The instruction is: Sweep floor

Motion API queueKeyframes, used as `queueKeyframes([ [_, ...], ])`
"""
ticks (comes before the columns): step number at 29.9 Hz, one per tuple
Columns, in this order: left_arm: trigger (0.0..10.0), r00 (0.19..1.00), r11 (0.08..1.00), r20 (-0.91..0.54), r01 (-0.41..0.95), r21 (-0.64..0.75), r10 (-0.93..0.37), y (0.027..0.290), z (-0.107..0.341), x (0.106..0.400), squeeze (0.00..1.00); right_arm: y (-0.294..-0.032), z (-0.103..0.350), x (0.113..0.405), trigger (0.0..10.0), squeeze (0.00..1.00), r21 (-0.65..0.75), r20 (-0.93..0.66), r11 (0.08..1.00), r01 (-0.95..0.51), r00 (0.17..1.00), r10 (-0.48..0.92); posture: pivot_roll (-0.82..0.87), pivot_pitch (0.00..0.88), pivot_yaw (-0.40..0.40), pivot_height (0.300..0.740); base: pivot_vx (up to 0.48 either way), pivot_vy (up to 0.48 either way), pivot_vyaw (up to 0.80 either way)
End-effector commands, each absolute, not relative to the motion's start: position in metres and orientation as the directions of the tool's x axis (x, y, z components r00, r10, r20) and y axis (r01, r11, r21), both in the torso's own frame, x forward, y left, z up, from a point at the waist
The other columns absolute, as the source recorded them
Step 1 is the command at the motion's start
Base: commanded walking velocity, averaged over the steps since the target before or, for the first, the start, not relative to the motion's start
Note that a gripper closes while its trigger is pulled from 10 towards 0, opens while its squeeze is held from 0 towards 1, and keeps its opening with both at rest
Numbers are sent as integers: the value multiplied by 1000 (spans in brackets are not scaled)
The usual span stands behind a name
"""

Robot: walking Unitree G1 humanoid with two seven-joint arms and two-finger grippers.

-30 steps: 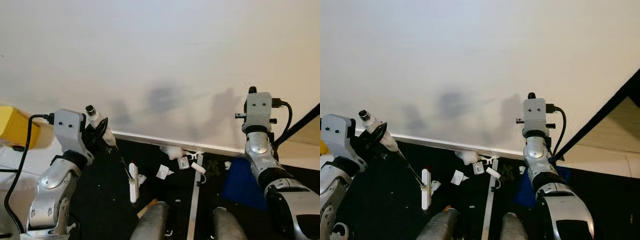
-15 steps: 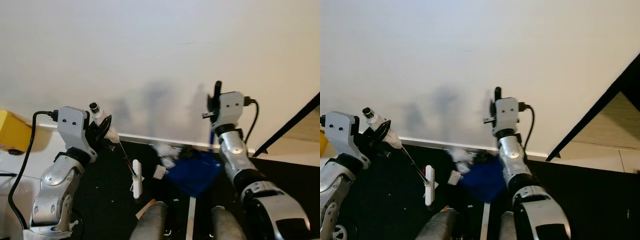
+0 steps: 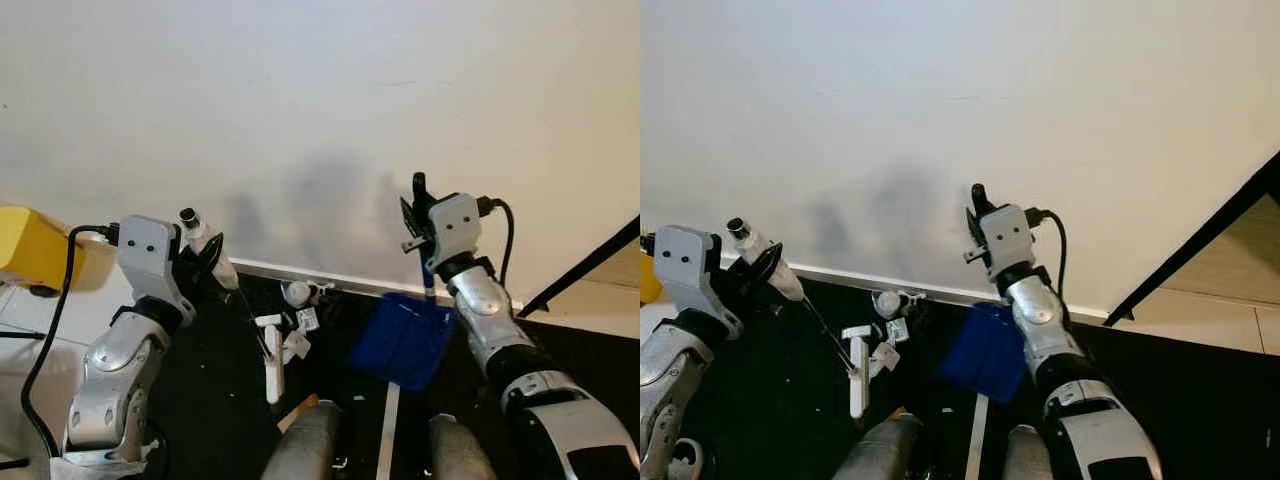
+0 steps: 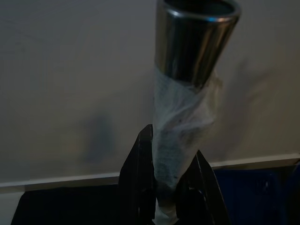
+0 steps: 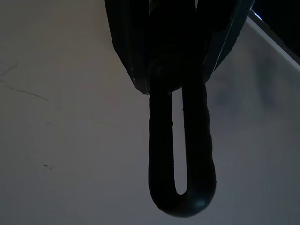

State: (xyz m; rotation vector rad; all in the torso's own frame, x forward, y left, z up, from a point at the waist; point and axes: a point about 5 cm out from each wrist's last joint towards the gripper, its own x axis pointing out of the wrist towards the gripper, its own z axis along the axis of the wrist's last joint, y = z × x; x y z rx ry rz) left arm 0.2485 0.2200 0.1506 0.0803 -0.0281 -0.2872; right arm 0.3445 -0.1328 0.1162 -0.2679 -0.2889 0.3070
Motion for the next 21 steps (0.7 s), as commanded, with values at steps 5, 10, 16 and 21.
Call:
queueKeyframes([
  [5,10000,958,950,22,280,140,-285,227,152,247,0,-141,122,345,10000,0,-411,238,871,-270,890,388,183,174,135,740,0,0,0],
  [10,10000,956,942,9,286,174,-292,231,154,247,0,-129,106,342,10000,0,-412,180,867,-281,907,380,192,180,136,740,0,0,0],
  [16,10000,957,920,-54,289,263,-285,245,146,244,0,-114,96,339,10000,0,-435,125,839,-327,900,417,205,185,128,740,0,0,0],
  [21,10000,942,852,-109,333,404,-316,260,133,242,0,-110,95,339,10000,0,-558,106,764,-323,886,452,201,196,111,740,0,0,0],
])
